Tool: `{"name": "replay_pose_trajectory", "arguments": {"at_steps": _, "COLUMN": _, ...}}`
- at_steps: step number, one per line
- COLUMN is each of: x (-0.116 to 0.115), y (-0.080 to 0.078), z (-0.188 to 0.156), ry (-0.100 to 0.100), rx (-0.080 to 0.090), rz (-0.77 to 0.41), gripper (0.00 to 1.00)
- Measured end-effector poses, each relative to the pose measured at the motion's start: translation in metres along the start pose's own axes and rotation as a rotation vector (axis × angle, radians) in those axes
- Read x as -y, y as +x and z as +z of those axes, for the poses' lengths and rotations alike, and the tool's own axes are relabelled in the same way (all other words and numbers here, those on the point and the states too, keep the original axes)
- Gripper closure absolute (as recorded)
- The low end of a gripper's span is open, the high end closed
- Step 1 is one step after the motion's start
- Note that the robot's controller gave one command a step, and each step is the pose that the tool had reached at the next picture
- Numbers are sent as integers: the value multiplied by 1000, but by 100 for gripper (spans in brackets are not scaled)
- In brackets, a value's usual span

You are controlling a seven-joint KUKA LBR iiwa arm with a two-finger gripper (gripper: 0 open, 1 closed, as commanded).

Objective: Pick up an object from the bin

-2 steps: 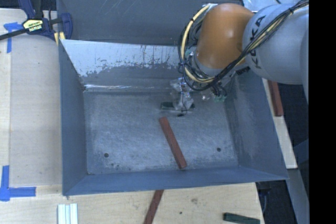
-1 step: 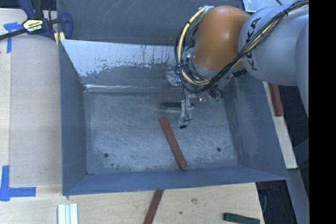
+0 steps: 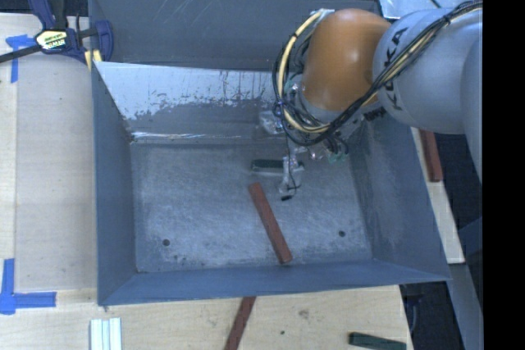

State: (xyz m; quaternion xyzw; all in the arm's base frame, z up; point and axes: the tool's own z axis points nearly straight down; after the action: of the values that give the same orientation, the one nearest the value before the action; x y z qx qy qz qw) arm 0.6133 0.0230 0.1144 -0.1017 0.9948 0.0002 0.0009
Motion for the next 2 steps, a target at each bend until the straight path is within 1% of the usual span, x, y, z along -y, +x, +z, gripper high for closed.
{"name": "replay_pose_trajectory", "arguments": {"at_steps": 1, "x": 18, "y": -6, "z": 43, "ry": 0, "rx": 1, "rz": 19, "gripper": 100}}
{"name": "replay_pose_trajectory", "arguments": {"at_steps": 2, "x": 18, "y": -6, "z": 43, "ry": 0, "rx": 1, "rz": 19, "gripper": 100}}
